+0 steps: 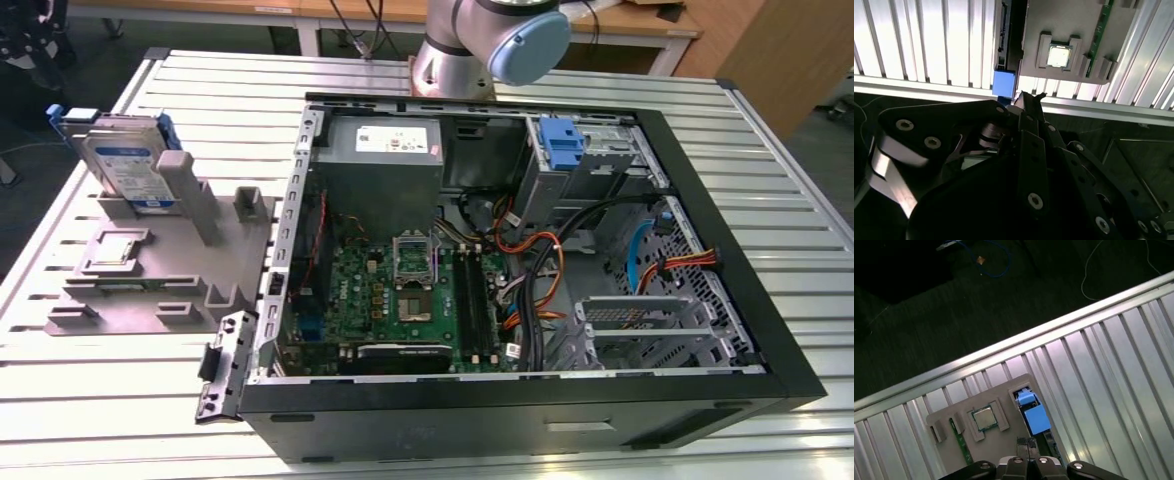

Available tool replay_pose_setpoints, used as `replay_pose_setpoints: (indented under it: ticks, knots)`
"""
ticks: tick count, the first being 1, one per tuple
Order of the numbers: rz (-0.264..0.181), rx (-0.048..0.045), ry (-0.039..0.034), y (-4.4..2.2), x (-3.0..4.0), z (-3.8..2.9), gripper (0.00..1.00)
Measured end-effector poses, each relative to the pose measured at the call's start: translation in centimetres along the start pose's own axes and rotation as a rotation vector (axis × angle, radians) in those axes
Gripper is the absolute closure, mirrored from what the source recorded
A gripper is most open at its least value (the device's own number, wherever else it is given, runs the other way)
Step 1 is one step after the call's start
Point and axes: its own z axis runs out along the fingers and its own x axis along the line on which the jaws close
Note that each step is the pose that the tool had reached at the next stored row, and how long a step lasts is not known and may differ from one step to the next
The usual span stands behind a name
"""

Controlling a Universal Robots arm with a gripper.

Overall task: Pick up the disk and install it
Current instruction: 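Pick up the disk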

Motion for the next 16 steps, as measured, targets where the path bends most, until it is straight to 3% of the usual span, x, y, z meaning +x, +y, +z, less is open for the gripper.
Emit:
replay_pose_setpoints:
  ticks: [6,9,13,16]
  knots:
    - [-0.089,0.0002,0.0037,0.0,0.0,0.03,0.9]
    - [-0.108,0.0017,0.0042,0.07,0.03,0.15,0.9]
    - [-0.109,0.0162,-0.0045,0.67,0.29,0.5,0.9]
    - [-0.113,0.0141,-0.0228,0.93,0.41,0.69,0.9]
